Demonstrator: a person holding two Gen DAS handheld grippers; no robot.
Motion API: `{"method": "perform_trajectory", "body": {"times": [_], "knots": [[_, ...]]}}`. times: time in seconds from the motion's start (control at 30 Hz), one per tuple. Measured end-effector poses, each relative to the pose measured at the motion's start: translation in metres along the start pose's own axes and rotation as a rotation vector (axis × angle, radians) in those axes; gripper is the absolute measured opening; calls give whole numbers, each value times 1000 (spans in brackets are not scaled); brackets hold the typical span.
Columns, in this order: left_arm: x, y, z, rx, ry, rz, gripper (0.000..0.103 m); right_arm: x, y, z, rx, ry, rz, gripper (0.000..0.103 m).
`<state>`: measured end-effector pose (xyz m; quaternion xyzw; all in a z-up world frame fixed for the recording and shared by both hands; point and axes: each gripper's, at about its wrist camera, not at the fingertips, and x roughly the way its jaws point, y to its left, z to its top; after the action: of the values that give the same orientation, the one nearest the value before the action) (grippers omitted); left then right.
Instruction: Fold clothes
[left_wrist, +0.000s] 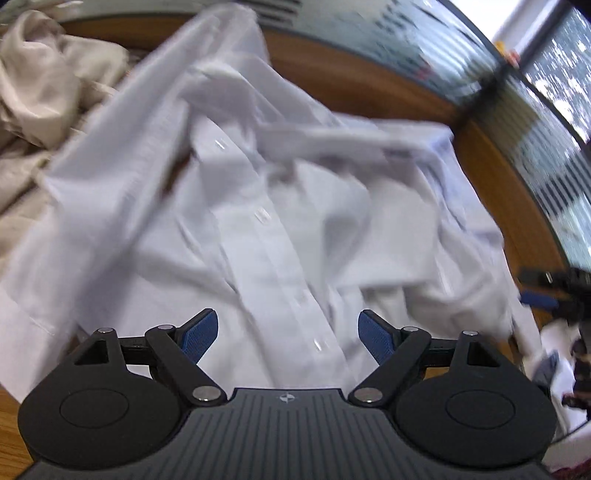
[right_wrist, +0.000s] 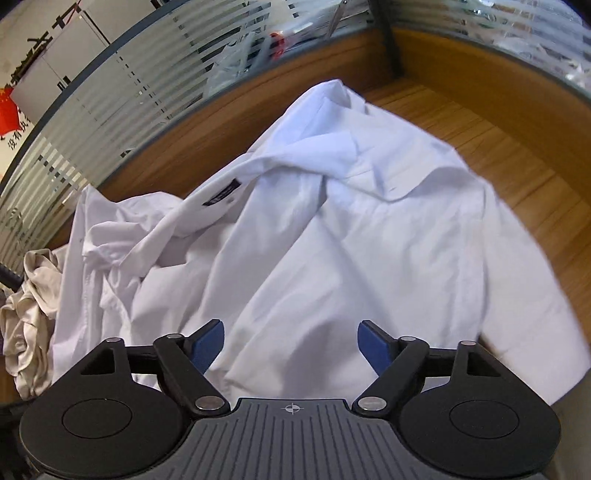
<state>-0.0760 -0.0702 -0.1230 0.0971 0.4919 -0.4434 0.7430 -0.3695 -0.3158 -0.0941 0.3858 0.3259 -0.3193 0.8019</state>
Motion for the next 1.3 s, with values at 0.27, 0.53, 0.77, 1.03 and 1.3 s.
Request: {"method": "perform_trajectory", "body": {"times": [0.27,0.53,0.77,1.03,1.3], "knots": [[37,-30,-32,43,85,39,89,46,23,-21,-124,69,-69,77],[47,-32,-35,2,67,192,7,47,4,-19,-234,83,-75,4],[-22,-8,-8,-127,44,107,4,-22,-28,30,-310,66,-101,3],[-88,-26,11,4,111,0,4,-83,-40,62,-445,55,-223,3],[-73,47,-17,-208,154,223,3,-40,-100,38,-409,162,-430,3]]}}
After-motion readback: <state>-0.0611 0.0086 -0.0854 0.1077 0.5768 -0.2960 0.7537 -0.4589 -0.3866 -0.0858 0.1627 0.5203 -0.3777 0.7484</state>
